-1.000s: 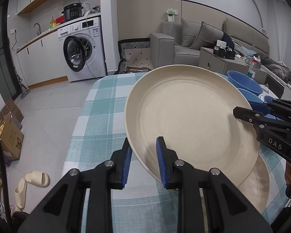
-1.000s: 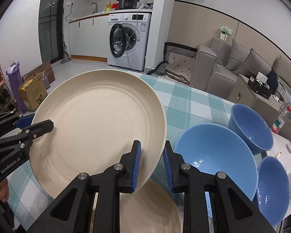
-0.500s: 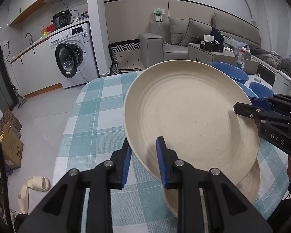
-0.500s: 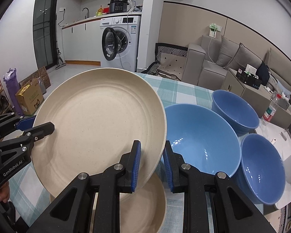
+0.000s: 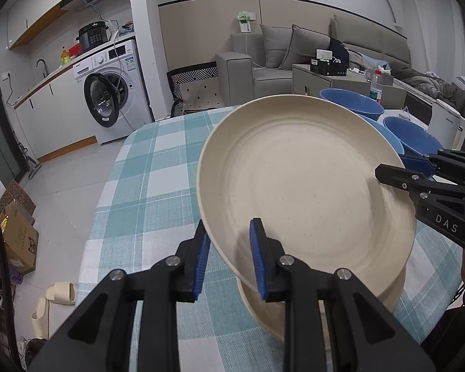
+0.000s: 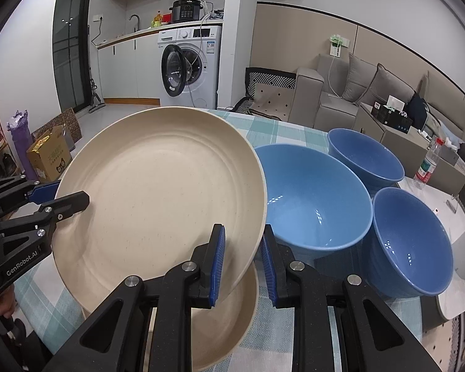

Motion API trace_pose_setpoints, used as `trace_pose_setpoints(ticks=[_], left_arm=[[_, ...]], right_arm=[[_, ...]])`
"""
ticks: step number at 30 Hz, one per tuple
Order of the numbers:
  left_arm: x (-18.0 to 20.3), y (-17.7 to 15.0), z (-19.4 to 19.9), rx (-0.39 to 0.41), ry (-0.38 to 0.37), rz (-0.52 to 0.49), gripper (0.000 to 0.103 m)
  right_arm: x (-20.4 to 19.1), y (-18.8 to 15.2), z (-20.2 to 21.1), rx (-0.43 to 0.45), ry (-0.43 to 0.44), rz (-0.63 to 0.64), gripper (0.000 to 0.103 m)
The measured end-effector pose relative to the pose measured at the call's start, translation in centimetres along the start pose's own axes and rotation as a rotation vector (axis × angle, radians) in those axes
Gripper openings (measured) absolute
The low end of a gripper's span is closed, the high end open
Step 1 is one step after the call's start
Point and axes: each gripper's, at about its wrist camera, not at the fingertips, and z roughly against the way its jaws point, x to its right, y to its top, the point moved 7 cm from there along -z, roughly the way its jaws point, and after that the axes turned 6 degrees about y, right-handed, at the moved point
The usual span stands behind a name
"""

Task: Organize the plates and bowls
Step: 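Lift the cream plate with both grippers and carry it over the plate stack, then lower the held cream plate onto the stacked cream plates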

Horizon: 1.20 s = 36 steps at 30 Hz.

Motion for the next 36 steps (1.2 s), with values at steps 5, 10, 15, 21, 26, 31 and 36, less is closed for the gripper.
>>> trace_pose_setpoints(ticks=[5,10,15,21,26,31,36], left_arm=[[0.2,-0.4,0.3,0.0,0.0,-0.005,0.024],[0.3,-1.0,0.6,0.0,-0.005,-0.004,0.024],[0.5,-1.7,0.6,-0.006,-0.001,-0.003,0.024],[0.5,-2.4,0.3,-0.026,0.001,-0.003,0.024],[0.3,-2.4,-0.1,-0.038,0.005,-0.006,0.024],[0.2,-2.3,-0.4,-0.045,0.005,-0.003,0.024],[0.2,-2.7,-0.7,-0.059,0.004,-0.007,0.025]], right_arm=[[-0.2,-0.6,0.4,-0.002,0.005,0.0,0.023],[-0.4,-1.4,0.9,-0.004,0.019,0.0,0.023],[-0.5,-1.8,0.8,-0.005,0.033,0.001,0.023],[-0.6,-2.5,0.5,-0.013,0.045,0.003,0.023],[-0.5,-2.6,0.2,-0.022,0.048,0.01,0.023],[-0.4,-2.7,-0.3,-0.034,0.065,0.014,0.024],[-0.2,-2.9,-0.7,-0.048,0.076,0.019,0.024]])
